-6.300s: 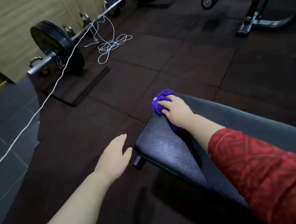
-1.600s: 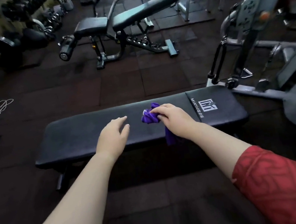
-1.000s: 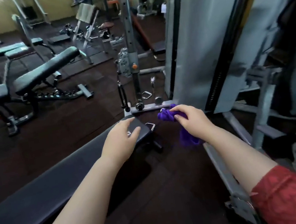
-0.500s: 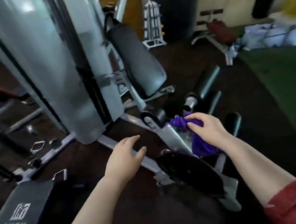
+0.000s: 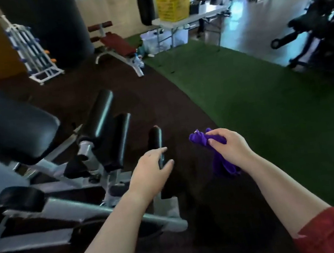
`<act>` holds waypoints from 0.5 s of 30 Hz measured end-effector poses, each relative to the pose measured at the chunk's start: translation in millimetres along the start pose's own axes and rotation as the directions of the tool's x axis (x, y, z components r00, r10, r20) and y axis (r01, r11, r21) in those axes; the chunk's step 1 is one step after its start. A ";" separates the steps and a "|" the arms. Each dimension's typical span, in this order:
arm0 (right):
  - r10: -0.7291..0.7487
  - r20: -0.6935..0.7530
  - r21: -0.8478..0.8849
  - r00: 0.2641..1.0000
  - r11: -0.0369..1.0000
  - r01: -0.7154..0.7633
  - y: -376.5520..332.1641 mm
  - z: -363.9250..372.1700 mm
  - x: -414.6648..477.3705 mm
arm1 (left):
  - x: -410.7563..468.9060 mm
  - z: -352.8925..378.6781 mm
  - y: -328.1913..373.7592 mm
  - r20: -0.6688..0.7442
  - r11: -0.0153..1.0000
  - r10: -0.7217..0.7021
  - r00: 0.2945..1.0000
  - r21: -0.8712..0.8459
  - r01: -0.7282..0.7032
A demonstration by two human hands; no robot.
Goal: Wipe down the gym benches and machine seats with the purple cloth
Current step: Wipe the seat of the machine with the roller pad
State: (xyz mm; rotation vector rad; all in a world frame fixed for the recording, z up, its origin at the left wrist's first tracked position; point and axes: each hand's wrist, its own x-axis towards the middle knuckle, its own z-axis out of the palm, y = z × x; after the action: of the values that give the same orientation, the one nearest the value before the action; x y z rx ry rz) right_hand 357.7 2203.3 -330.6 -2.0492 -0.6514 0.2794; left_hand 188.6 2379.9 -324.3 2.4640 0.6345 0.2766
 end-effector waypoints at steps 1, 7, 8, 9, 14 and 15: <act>0.016 -0.021 0.001 1.000 1.000 -0.016 12.0 -16.7 4.4 | 13.0 14.8 16.7 0.020 1.000 0.025 0.999 -0.006 -0.025; 0.076 -0.103 -0.016 0.992 0.997 -0.078 73.9 -105.0 33.4 | 86.9 94.0 105.7 0.089 0.986 0.165 0.982 -0.048 -0.161; 0.090 -0.120 -0.007 0.989 0.996 -0.092 81.9 -118.1 38.1 | 98.2 104.7 118.3 0.104 0.982 0.184 0.977 -0.053 -0.179; 0.101 -0.137 0.004 0.985 0.995 -0.102 88.6 -130.3 43.1 | 108.9 114.6 129.6 0.121 0.979 0.202 0.972 -0.060 -0.196; 0.150 -0.219 0.013 0.964 0.988 -0.151 115.3 -167.9 78.1 | 165.8 152.1 160.8 0.195 0.965 0.262 0.945 -0.063 -0.255; 0.156 -0.232 0.018 0.960 0.988 -0.156 120.2 -172.0 88.1 | 179.6 157.3 164.8 0.198 0.963 0.269 0.943 -0.063 -0.262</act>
State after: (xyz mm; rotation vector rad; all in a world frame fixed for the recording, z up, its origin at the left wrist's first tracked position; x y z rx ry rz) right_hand 547.0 2077.0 -334.4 -2.0972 -0.3465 0.1250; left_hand 458.0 2274.6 -347.2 2.4992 0.2069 0.1322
